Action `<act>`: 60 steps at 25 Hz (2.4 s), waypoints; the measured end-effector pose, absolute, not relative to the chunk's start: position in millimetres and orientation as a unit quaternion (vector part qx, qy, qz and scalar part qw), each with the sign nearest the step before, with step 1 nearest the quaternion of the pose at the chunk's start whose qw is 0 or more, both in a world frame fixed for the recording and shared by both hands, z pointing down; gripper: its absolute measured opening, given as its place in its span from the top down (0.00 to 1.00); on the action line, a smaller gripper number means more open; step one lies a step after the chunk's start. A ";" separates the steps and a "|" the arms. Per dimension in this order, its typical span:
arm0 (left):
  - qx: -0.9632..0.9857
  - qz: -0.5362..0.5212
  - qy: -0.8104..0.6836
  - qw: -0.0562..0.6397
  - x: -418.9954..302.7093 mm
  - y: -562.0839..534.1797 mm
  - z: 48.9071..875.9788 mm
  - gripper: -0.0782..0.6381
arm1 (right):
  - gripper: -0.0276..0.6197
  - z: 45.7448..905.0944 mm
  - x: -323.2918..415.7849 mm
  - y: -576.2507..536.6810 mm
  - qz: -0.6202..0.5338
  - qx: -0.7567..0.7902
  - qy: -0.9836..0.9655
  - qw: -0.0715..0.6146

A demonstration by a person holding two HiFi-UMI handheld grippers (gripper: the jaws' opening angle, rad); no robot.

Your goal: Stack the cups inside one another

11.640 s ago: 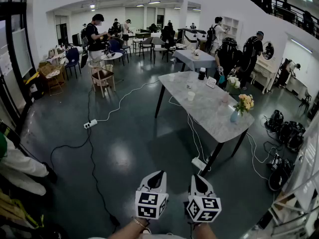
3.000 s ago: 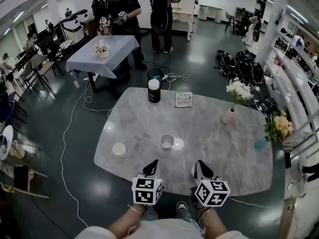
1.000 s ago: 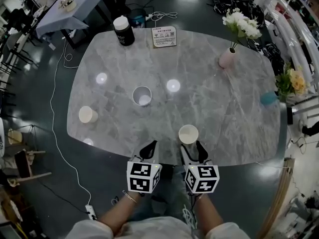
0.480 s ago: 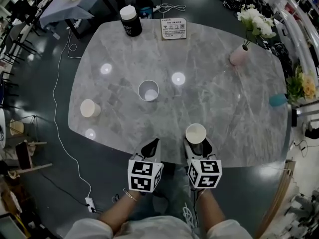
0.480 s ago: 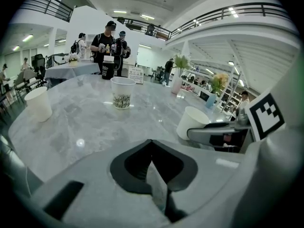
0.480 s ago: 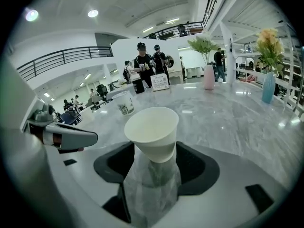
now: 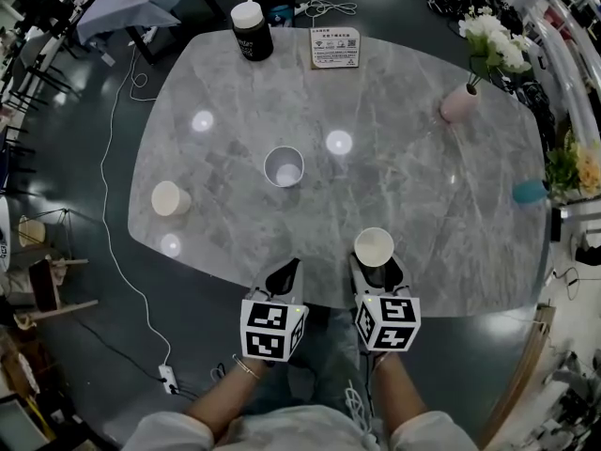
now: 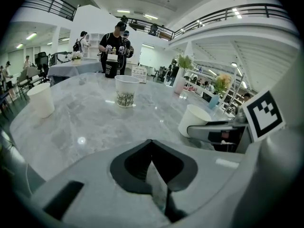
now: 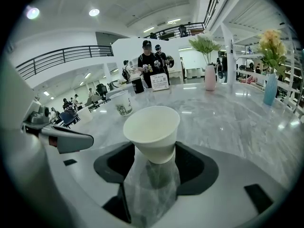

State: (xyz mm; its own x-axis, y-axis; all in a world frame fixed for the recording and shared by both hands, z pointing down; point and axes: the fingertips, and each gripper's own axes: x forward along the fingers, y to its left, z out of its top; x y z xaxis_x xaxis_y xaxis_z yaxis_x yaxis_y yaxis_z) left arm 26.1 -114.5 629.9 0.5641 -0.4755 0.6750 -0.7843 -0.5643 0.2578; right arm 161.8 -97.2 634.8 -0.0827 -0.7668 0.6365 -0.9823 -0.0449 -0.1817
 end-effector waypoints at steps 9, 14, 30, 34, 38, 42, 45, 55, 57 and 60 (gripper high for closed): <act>0.837 0.273 -0.383 0.278 22.1 -121.9 626.3 0.90 | 0.60 628.7 162.0 -101.3 0.304 0.657 -0.668 0.170; 0.837 0.271 -0.386 0.278 20.7 -123.5 625.2 0.90 | 0.60 623.8 161.2 -104.1 0.301 0.658 -0.670 0.166; 0.838 0.235 -0.413 0.267 4.2 -144.8 591.2 0.90 | 0.60 591.3 143.3 -131.4 0.288 0.646 -0.690 0.155; 0.838 0.223 -0.424 0.262 -7.9 -155.8 576.5 0.90 | 0.60 572.7 130.5 -148.3 0.275 0.639 -0.702 0.149; 0.836 0.211 -0.435 0.259 -20.5 -164.4 566.4 0.90 | 0.60 557.8 117.6 -162.3 0.263 0.633 -0.713 0.145; 0.837 0.202 -0.443 0.250 -29.0 -172.7 552.2 0.90 | 0.60 541.2 107.3 -174.7 0.256 0.627 -0.723 0.138; 0.836 0.196 -0.449 0.245 -35.6 -180.7 544.5 0.90 | 0.60 531.2 99.1 -186.3 0.251 0.622 -0.729 0.132; 0.831 0.180 -0.469 0.237 -53.1 -208.5 527.1 0.90 | 0.60 509.6 76.8 -222.0 0.232 0.607 -0.749 0.129; 0.830 0.178 -0.472 0.237 -54.9 -213.6 526.9 0.90 | 0.60 508.5 73.2 -229.0 0.229 0.603 -0.753 0.129; 0.827 0.175 -0.478 0.238 -57.8 -220.1 527.0 0.90 | 0.60 508.0 67.5 -238.6 0.227 0.596 -0.759 0.131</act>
State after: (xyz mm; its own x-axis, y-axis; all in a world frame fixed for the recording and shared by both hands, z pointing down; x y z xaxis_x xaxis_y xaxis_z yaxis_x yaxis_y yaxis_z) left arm -57.8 -220.1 527.0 0.4816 -0.7073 0.5175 -0.8741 -0.4301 0.2256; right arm 67.5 -238.6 508.0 -0.2544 -0.8455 0.4695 -0.9644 0.1856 -0.1882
